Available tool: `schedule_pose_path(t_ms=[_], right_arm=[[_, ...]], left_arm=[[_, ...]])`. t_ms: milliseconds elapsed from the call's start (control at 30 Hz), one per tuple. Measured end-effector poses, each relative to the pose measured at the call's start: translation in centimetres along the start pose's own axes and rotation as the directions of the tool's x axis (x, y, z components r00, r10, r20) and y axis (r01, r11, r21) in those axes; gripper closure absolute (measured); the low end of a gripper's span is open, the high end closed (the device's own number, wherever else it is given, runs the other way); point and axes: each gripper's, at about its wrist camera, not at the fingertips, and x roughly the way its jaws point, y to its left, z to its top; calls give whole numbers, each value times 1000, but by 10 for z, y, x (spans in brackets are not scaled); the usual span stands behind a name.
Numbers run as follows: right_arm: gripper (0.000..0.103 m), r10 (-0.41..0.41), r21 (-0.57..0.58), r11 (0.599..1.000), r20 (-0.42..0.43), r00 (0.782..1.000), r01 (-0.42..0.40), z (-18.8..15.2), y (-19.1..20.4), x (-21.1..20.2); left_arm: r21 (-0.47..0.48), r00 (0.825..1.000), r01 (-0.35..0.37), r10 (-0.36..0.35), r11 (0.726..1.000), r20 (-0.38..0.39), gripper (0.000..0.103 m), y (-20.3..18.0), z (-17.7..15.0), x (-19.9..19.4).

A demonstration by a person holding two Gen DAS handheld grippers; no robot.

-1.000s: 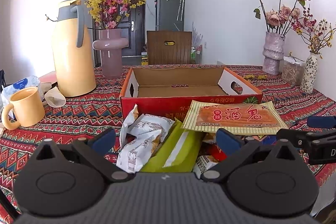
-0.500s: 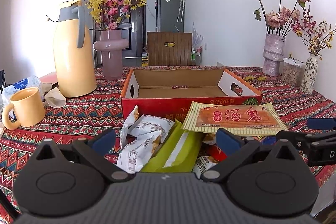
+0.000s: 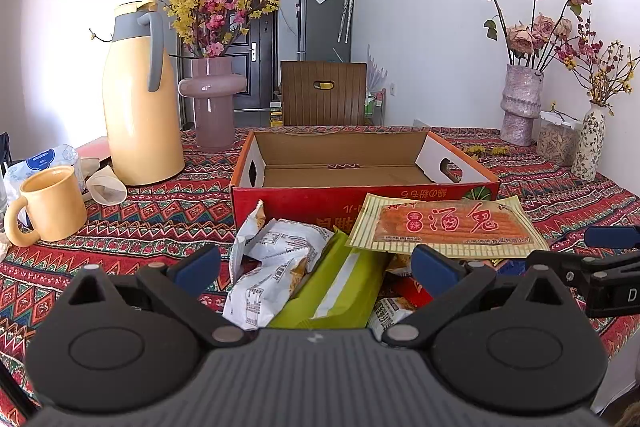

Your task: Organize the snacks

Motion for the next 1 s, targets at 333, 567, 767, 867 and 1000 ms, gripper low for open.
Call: schedule_pose_path(t_ms=[333, 567, 767, 867, 1000], right_arm=[[0, -1, -1, 1000, -1, 1000, 1, 0, 0, -1], [0, -1, -1, 1000, 1, 1000, 1, 0, 0, -1], [0, -2, -2, 1000, 1, 1000, 2, 1, 1, -2], [0, -2, -2, 1000, 0, 1000, 2, 1, 1, -2], [0, -1, -2, 1000, 2, 1000, 1, -1, 0, -2]], left_arm=[[-1, 1000, 1, -1, 1000, 3, 0, 0, 0, -1], [-2, 1000, 1, -1, 1000, 5, 0, 0, 0, -2], [-3, 1000, 3, -3, 1000, 8, 0, 0, 0, -5], [-4, 1000, 3, -2, 1000, 9, 0, 0, 0, -5], [-5, 1000, 2, -2, 1000, 9, 0, 0, 0, -5]])
